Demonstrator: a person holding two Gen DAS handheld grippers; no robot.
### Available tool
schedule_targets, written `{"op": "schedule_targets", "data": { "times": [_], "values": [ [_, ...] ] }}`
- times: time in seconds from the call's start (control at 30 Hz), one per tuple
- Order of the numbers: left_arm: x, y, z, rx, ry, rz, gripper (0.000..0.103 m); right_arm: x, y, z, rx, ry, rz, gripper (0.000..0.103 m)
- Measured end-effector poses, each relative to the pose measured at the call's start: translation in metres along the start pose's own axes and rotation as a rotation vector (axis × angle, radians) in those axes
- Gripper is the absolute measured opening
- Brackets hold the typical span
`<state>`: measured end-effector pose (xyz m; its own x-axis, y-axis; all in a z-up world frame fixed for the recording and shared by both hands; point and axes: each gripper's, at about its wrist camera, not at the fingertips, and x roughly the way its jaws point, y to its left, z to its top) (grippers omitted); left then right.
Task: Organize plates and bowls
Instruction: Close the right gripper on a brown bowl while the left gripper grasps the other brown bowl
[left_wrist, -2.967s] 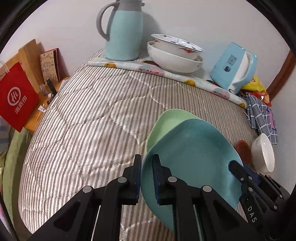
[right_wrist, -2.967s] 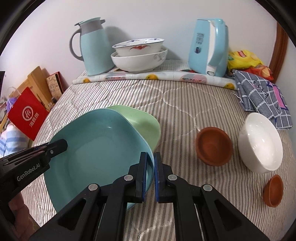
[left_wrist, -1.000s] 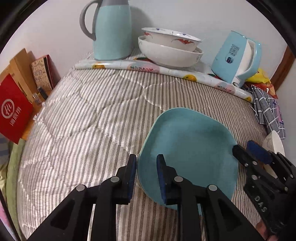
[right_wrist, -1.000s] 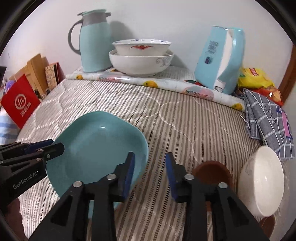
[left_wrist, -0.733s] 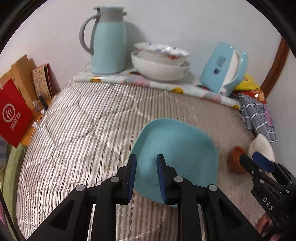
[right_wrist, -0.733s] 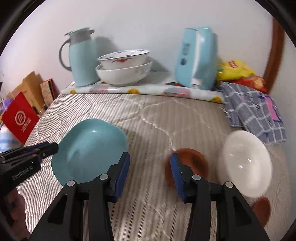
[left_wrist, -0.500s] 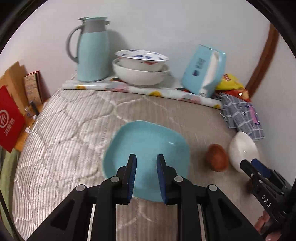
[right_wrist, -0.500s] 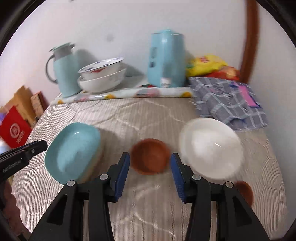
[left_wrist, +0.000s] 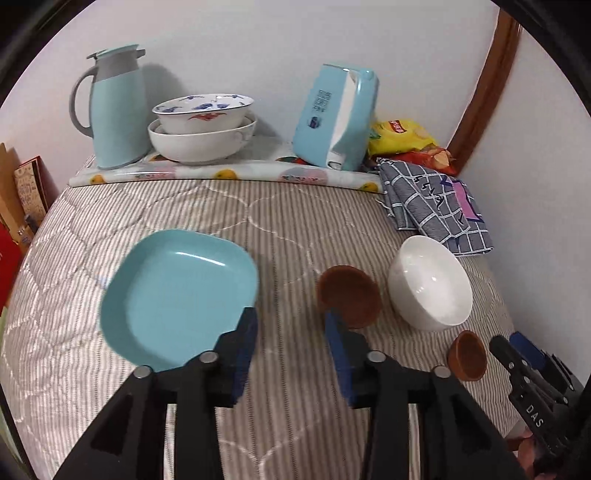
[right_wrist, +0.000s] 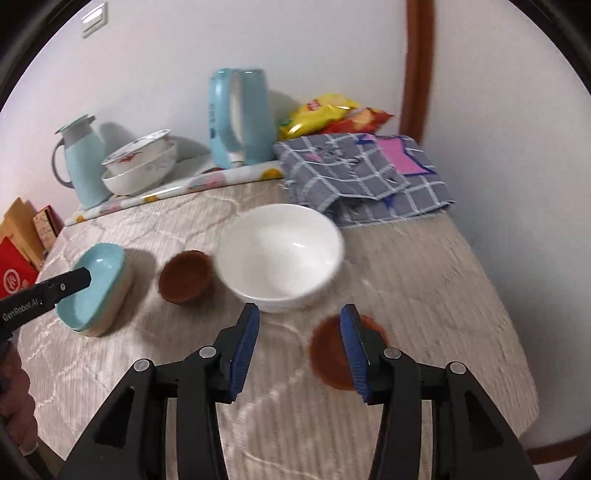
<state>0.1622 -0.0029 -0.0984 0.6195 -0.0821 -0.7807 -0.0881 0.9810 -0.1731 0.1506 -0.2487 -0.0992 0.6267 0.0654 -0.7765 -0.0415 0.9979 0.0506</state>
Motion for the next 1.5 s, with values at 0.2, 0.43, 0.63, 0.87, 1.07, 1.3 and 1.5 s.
{"op": "schedule_targets", "data": {
  "times": [0.2, 0.43, 0.63, 0.87, 1.07, 1.3, 1.5],
  "values": [
    [0.020, -0.016, -0.002, 0.004, 0.027, -0.012, 0.038, 0.008, -0.029, -0.012, 0.035, 0.031, -0.022, 0.046],
    [0.044, -0.027, 0.001, 0.003, 0.060, -0.039, 0.038, 0.023, -0.054, -0.019, 0.081, 0.048, -0.023, 0.046],
    [0.065, -0.030, 0.003, -0.007, 0.089, -0.039, 0.038, 0.038, -0.062, -0.022, 0.094, 0.065, -0.004, 0.046],
    [0.085, -0.032, 0.004, 0.001, 0.136, -0.023, 0.038, 0.054, -0.067, -0.026, 0.107, 0.093, 0.018, 0.046],
    [0.100, -0.032, 0.004, -0.016, 0.169, -0.005, 0.038, 0.067, -0.066, -0.029, 0.099, 0.117, 0.032, 0.044],
    [0.110, -0.030, 0.005, -0.038, 0.164, -0.017, 0.038, 0.077, -0.070, -0.033, 0.111, 0.146, 0.043, 0.038],
    [0.117, -0.029, 0.006, -0.053, 0.153, -0.035, 0.037, 0.081, -0.067, -0.033, 0.103, 0.145, 0.044, 0.028]
  ]
}}
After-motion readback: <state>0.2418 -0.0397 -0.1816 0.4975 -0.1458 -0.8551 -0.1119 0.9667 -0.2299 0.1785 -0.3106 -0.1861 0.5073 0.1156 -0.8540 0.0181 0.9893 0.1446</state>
